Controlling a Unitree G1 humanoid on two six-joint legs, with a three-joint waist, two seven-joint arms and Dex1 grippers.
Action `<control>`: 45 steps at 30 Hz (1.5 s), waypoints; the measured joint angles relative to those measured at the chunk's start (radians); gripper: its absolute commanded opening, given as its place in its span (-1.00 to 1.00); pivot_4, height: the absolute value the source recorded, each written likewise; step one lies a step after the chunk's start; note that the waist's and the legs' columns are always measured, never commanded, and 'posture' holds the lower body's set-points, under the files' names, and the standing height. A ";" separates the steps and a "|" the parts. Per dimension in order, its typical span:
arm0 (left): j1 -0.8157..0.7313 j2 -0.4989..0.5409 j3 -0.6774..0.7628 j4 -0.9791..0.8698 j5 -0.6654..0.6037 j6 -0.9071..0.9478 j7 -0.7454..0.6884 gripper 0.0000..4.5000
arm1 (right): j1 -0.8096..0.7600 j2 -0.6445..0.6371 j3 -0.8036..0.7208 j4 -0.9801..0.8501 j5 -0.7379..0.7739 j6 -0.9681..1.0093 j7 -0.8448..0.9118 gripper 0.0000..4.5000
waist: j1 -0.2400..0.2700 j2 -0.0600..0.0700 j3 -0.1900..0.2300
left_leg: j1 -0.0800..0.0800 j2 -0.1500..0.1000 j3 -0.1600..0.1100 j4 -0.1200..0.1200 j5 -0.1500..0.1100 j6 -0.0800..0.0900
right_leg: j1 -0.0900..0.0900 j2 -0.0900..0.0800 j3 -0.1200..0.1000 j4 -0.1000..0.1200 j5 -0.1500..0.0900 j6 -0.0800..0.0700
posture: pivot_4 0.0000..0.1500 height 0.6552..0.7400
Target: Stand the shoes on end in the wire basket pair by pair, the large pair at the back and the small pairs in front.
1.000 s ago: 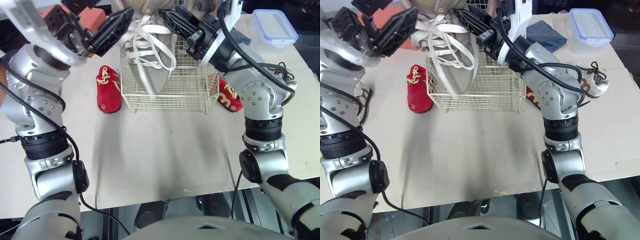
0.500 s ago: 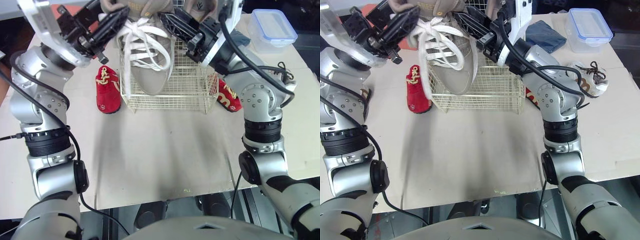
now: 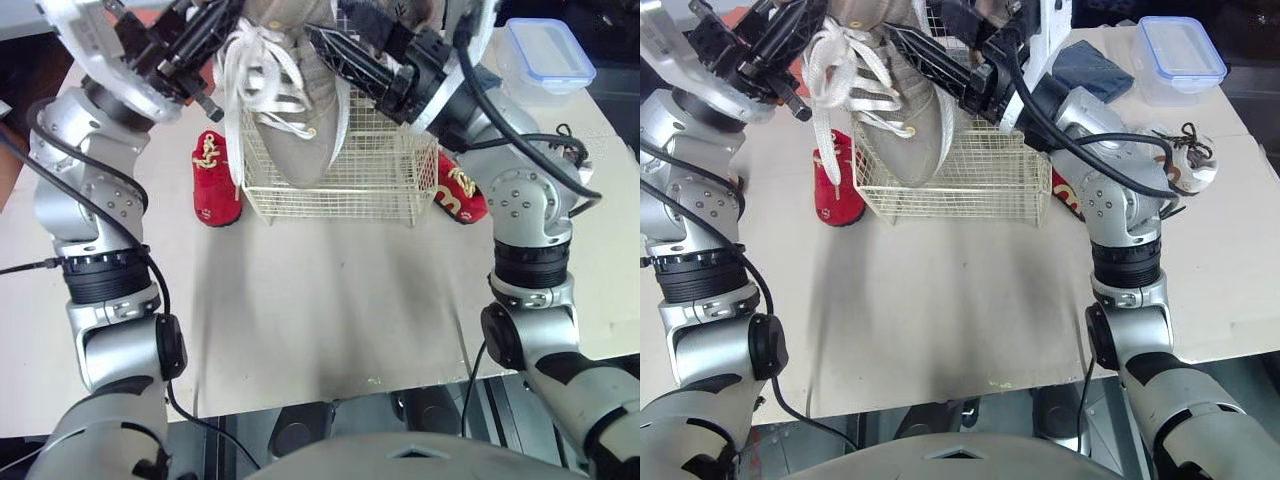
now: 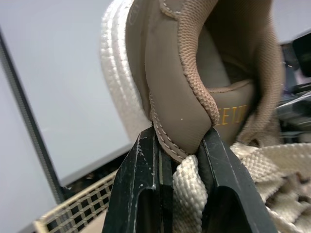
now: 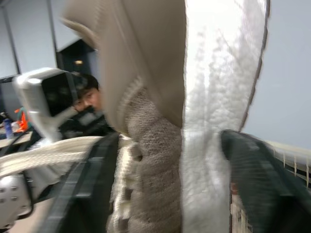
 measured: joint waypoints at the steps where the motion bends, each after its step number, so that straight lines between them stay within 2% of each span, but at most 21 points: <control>1: -0.027 -0.009 0.007 0.021 0.012 -0.021 0.021 -0.87 | 0.000 -0.011 0.000 -0.013 0.003 -0.010 0.010 0.98 | 0.001 0.000 0.000 | 0.000 0.000 0.000 0.000 0.000 0.000 | 0.000 0.000 -0.001 0.000 0.000 0.000 | 1.00 1.00; 14: -0.220 -0.066 0.033 0.223 0.171 -0.315 0.179 -0.87 | 0.145 -0.165 0.013 -0.156 -0.108 -0.041 -0.012 0.98 | 0.003 0.000 0.000 | -0.001 -0.001 0.000 0.001 0.000 0.000 | 0.000 -0.001 0.000 0.000 0.000 0.000 | 1.00 1.00; 17: -0.255 -0.088 0.026 0.279 0.204 -0.374 0.200 -0.87 | 0.259 -0.173 0.032 -0.190 -0.197 -0.148 -0.020 0.98 | 0.007 -0.001 0.000 | -0.001 -0.001 0.000 0.001 0.000 0.000 | 0.000 -0.001 -0.001 0.000 0.000 0.000 | 1.00 1.00; 23: -0.271 -0.100 0.012 0.365 0.259 -0.446 0.223 -0.87 | 0.423 -0.144 0.042 -0.251 -0.239 -0.279 -0.026 0.98 | 0.005 -0.001 0.000 | -0.001 -0.001 0.001 0.001 0.000 0.000 | 0.000 -0.001 0.000 0.000 0.000 0.000 | 1.00 1.00; 45: -0.349 -0.152 0.005 0.627 0.284 -0.668 0.241 -0.87 | 0.463 -0.137 0.060 -0.271 -0.219 -0.299 -0.012 0.98 | 0.015 -0.001 0.000 | -0.001 -0.002 0.000 0.002 0.000 0.000 | 0.000 -0.001 0.000 0.001 0.000 0.000 | 1.00 1.00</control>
